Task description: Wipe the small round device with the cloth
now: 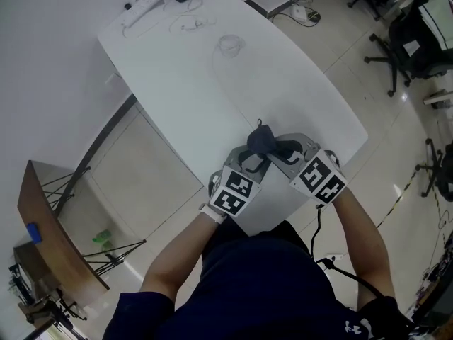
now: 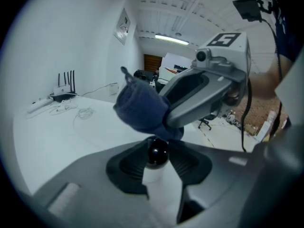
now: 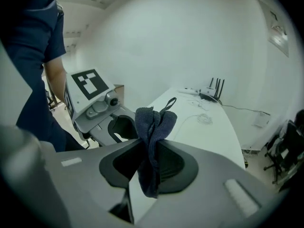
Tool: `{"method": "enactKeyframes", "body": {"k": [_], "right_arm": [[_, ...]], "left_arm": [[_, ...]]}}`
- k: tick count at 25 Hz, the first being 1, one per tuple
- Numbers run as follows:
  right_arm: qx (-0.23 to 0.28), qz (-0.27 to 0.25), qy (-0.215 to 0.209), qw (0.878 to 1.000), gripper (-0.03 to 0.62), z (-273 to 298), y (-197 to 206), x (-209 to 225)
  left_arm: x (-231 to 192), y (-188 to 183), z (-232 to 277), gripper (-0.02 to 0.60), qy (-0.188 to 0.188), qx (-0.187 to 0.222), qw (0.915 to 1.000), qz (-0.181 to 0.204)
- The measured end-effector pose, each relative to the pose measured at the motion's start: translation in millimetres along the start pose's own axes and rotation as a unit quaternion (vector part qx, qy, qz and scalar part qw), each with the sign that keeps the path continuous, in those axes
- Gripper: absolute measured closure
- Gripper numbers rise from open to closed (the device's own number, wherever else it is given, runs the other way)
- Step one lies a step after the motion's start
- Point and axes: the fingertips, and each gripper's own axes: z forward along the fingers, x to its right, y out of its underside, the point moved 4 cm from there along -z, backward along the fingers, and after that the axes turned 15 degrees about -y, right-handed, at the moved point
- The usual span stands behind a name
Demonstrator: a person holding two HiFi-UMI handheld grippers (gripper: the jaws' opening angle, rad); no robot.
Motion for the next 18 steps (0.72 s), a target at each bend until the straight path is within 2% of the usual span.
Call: {"method": "enactKeyframes", "body": {"k": [3, 9, 18], "right_arm": [[-0.022, 0.012, -0.004, 1.0, 0.505, 8, 7, 7], [-0.025, 0.07, -0.011, 0.997, 0.505, 3, 22, 31], [-0.015, 0.174, -0.08, 0.981, 0.505, 12, 65, 68]], "left_arm": [[2, 2, 3, 0.445, 0.004, -0.005, 1.0, 0.006], [3, 2, 2, 0.445, 0.006, -0.007, 1.0, 0.0], [2, 0, 4, 0.454, -0.008, 0.002, 0.9999, -0.013]]}}
